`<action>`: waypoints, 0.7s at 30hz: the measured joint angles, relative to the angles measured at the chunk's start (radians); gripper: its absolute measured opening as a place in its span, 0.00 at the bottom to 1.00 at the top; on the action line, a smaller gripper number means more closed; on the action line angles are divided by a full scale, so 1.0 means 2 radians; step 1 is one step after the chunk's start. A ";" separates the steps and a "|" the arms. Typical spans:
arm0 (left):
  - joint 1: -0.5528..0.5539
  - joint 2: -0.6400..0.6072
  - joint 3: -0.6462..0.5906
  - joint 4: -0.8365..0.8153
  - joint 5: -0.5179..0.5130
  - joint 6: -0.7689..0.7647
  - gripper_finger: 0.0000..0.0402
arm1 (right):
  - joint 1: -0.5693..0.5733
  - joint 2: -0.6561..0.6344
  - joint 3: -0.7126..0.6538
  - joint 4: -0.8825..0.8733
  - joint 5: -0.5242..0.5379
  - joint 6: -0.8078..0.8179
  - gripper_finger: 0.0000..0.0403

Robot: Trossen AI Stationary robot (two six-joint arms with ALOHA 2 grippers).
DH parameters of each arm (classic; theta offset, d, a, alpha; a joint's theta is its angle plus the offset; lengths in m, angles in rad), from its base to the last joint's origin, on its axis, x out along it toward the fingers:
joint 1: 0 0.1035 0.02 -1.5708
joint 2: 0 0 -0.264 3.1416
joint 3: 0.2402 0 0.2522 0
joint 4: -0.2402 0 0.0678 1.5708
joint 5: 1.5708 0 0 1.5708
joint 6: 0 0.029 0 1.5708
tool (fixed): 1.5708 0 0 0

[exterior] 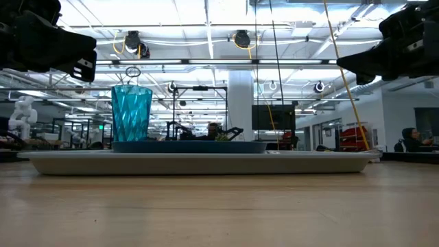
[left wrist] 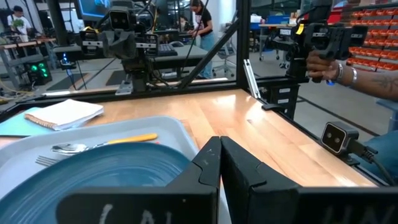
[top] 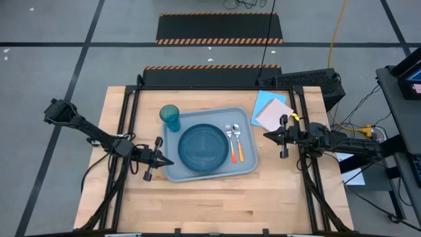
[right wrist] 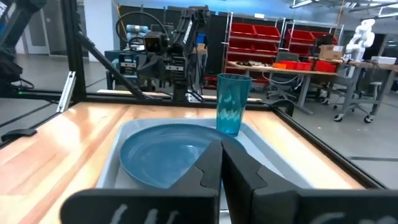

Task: Pick and place plate/cup/fork/spoon on tray
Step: Return to Home Position

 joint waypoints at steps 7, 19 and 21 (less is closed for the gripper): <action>0.000 0.000 0.000 0.000 0.000 -0.002 0.02 | 0.002 0.000 0.000 0.001 -0.022 0.007 0.00; 0.012 -0.050 0.000 -0.061 0.009 0.041 0.02 | 0.002 0.000 0.000 0.001 -0.023 0.018 0.00; 0.023 -0.069 0.000 -0.082 0.009 0.041 0.02 | 0.002 0.000 0.000 0.001 -0.023 0.018 0.00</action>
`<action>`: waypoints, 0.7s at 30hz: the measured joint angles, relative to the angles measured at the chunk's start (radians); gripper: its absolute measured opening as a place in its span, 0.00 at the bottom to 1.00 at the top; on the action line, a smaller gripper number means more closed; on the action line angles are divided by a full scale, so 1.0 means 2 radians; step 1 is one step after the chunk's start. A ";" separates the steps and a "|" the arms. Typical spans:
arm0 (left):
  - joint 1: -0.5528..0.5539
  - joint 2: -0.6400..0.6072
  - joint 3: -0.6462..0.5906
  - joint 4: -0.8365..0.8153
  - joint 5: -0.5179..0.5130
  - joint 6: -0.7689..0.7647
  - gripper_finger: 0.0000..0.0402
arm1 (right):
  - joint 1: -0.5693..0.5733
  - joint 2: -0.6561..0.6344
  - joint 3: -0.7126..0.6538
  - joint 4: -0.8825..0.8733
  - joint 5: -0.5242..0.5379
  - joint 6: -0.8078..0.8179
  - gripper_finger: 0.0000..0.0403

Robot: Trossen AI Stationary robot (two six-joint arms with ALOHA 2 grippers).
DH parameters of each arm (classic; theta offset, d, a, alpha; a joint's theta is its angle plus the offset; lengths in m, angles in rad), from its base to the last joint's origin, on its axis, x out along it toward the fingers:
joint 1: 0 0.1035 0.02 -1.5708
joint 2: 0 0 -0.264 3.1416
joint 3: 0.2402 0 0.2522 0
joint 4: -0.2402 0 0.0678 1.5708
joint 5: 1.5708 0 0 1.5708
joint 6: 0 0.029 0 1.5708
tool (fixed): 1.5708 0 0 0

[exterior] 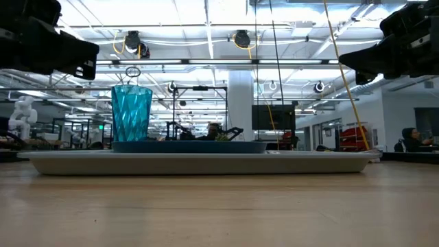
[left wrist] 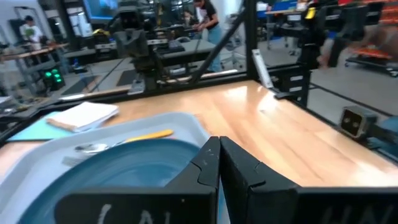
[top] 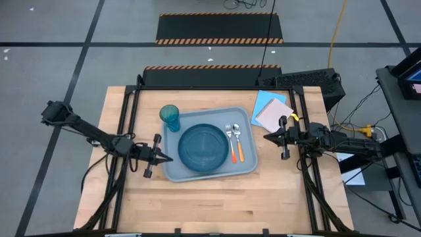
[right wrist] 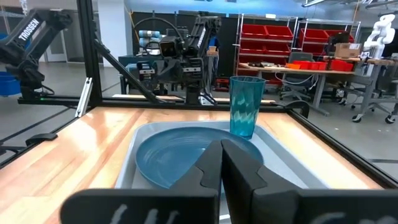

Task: Pick and place plate/cup/fork/spoon on tray
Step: Return to Home Position

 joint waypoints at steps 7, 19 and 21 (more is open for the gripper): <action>0.039 -0.065 0.000 -0.059 0.035 -0.002 0.02 | 0.000 0.000 0.000 0.000 0.000 0.000 0.00; 0.087 -0.178 0.000 -0.198 0.073 -0.011 0.02 | 0.000 0.000 0.000 0.000 0.000 0.000 0.00; 0.092 -0.201 0.000 -0.218 0.075 -0.005 0.02 | 0.000 0.000 0.000 0.000 0.000 0.000 0.00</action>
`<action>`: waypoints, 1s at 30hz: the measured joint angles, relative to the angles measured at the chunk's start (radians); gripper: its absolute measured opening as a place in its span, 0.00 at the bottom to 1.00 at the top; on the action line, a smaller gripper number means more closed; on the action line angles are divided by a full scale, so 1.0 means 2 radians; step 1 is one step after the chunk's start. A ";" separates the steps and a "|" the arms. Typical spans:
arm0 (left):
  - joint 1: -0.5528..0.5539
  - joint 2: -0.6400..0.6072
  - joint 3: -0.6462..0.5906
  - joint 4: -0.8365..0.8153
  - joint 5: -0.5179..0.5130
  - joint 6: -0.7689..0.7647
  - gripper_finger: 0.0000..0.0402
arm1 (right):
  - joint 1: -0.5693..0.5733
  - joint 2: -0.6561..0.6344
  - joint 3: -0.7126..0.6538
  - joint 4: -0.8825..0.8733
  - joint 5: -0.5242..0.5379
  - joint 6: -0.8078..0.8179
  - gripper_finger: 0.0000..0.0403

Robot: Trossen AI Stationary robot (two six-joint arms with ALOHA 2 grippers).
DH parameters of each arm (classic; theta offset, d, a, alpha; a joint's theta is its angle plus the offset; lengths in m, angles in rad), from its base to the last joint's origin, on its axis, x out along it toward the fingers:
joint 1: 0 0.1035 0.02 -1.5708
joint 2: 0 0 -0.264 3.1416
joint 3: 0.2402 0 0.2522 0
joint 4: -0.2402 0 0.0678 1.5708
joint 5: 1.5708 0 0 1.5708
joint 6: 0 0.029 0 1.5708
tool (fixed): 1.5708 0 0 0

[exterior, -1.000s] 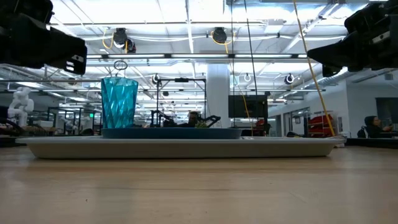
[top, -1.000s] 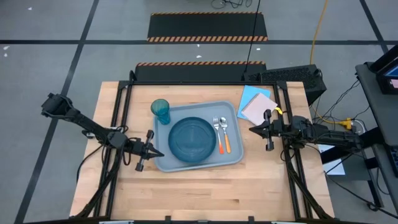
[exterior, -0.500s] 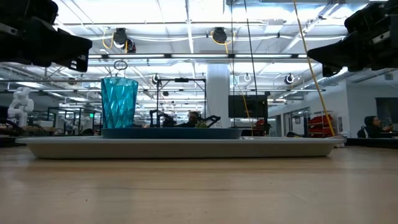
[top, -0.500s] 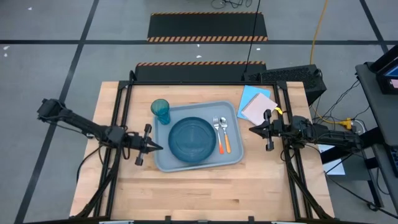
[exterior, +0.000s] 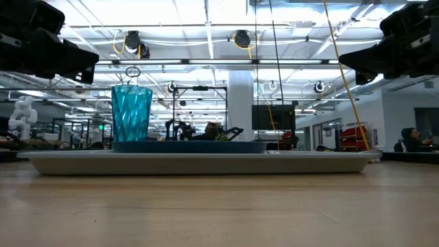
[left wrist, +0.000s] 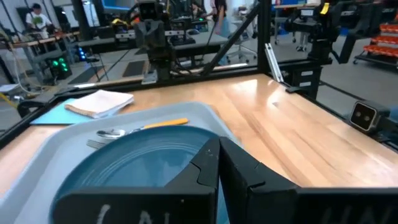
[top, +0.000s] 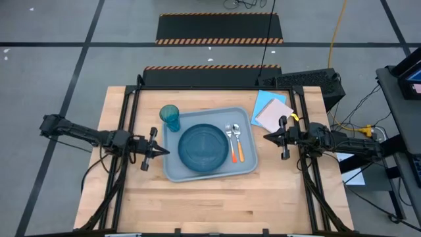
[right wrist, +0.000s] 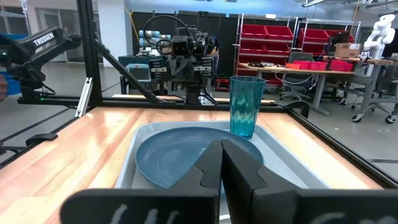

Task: Pick and place plate/cup/fork/spoon on tray
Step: Return to Home Position

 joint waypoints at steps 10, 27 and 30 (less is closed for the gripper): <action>0.036 -0.123 0.000 -0.101 0.036 0.013 0.02 | 0.000 0.000 0.000 0.000 0.000 0.000 0.00; 0.067 -0.197 0.000 -0.157 0.052 0.003 0.02 | 0.000 0.000 0.000 0.001 0.000 0.000 0.00; 0.069 -0.197 0.000 -0.158 0.048 -0.012 0.02 | 0.000 0.000 0.000 0.001 0.000 0.000 0.00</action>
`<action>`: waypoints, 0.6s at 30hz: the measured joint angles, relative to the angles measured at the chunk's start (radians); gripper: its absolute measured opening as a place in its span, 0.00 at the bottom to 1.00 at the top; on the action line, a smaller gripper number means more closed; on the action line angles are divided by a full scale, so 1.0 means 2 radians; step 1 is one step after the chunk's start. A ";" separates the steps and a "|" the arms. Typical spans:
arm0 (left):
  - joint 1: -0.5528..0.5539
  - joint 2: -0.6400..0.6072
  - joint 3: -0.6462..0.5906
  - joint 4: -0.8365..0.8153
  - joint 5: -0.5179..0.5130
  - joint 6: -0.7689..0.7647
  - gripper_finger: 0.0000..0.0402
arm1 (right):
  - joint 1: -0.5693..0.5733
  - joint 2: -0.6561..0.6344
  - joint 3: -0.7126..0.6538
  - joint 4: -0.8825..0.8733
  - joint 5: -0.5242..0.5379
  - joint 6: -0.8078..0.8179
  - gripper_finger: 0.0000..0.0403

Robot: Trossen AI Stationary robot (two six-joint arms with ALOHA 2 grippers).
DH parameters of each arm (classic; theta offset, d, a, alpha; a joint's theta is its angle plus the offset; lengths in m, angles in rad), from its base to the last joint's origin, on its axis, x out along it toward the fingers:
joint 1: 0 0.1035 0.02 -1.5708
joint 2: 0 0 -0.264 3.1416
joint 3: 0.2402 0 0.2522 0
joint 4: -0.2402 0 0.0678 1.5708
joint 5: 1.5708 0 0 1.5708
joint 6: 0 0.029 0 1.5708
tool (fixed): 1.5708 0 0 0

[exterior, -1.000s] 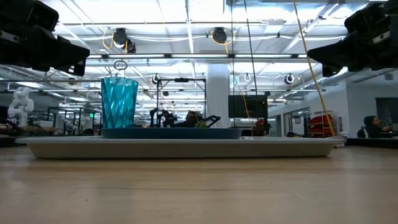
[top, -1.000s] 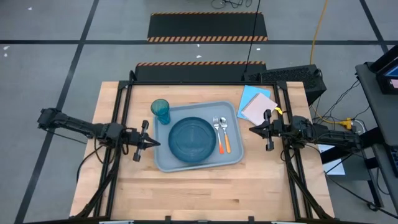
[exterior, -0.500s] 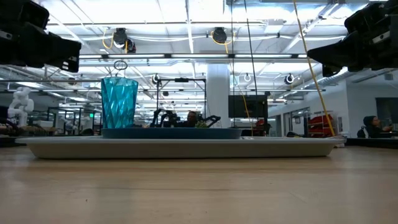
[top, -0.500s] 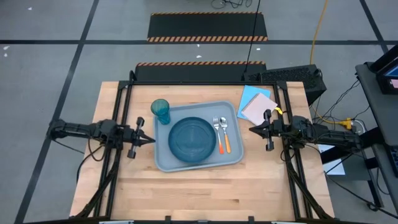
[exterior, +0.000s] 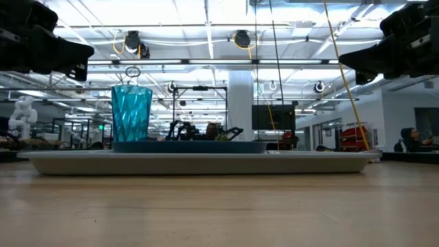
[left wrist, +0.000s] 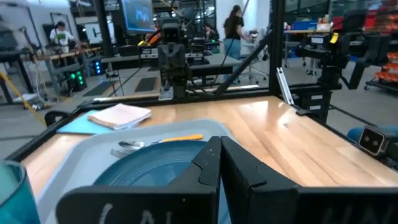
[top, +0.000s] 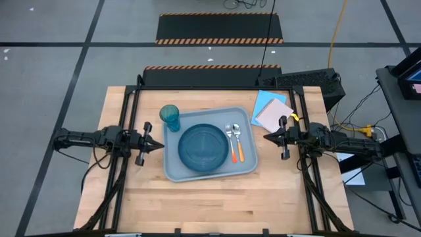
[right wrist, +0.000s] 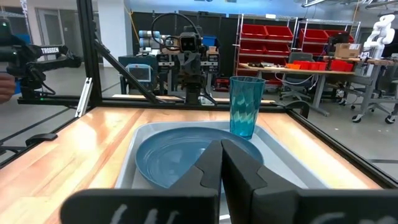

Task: Pick and place plate/cup/fork/spoon on tray
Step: Return to Home Position

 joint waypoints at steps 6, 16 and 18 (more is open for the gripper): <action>0.000 0.000 0.000 0.000 -0.001 -0.012 0.02 | 0.000 0.000 0.000 0.000 0.000 0.000 0.00; 0.000 0.001 0.000 0.000 -0.001 -0.012 0.02 | 0.000 0.000 0.000 0.000 0.000 0.000 0.00; 0.000 0.001 0.000 0.000 -0.001 -0.012 0.02 | 0.000 0.000 0.000 0.000 0.000 0.000 0.00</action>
